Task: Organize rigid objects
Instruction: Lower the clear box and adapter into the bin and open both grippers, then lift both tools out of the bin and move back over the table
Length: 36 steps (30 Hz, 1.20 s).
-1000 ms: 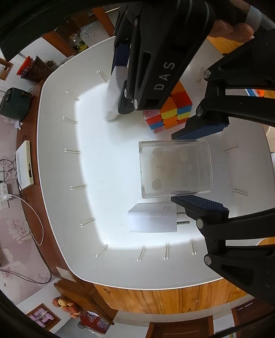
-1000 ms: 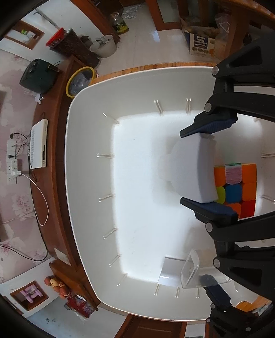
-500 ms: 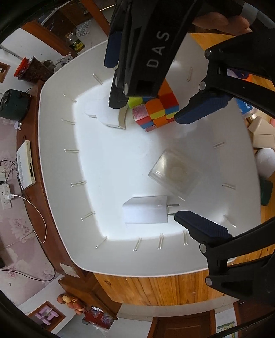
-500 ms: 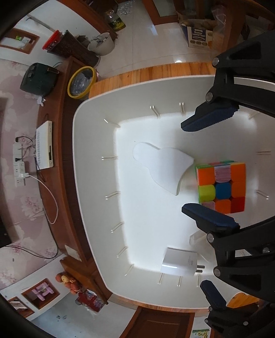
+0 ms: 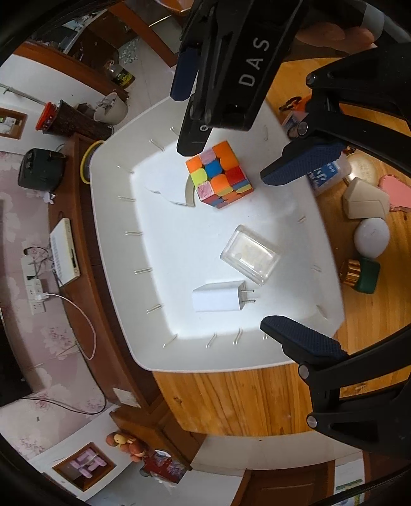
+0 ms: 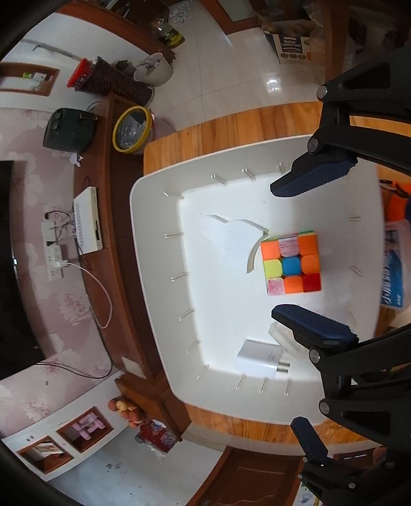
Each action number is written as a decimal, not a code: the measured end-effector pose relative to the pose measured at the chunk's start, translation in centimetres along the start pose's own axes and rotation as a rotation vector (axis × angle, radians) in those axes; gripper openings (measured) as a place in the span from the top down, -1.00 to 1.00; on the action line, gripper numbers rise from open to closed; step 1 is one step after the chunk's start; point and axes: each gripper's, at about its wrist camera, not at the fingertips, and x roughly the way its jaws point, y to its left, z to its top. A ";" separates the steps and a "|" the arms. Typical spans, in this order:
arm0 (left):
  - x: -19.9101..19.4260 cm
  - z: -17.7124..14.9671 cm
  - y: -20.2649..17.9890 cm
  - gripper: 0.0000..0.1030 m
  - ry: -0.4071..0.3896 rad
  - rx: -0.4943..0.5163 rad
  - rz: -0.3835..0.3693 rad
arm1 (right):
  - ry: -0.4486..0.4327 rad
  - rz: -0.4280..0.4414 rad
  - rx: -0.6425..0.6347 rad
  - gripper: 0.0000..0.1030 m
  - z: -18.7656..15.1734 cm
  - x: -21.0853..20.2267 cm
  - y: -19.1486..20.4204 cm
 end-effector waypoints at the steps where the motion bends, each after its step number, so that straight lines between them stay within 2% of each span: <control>1: -0.5 -0.2 0.1 -0.68 -0.009 0.002 0.001 | -0.008 0.002 0.004 -0.38 -0.2 -0.5 0.0; 20: -7.8 -4.7 1.5 -0.73 -0.126 0.016 -0.033 | -0.136 0.050 0.067 -0.38 -6.1 -10.1 0.6; 26: -9.6 -6.3 2.3 -0.73 -0.154 0.009 -0.054 | -0.188 0.047 0.065 -0.49 -8.9 -13.1 1.1; 36: -12.7 -8.0 2.2 -0.73 -0.211 0.034 -0.080 | -0.216 0.031 0.085 -0.50 -13.8 -16.1 0.7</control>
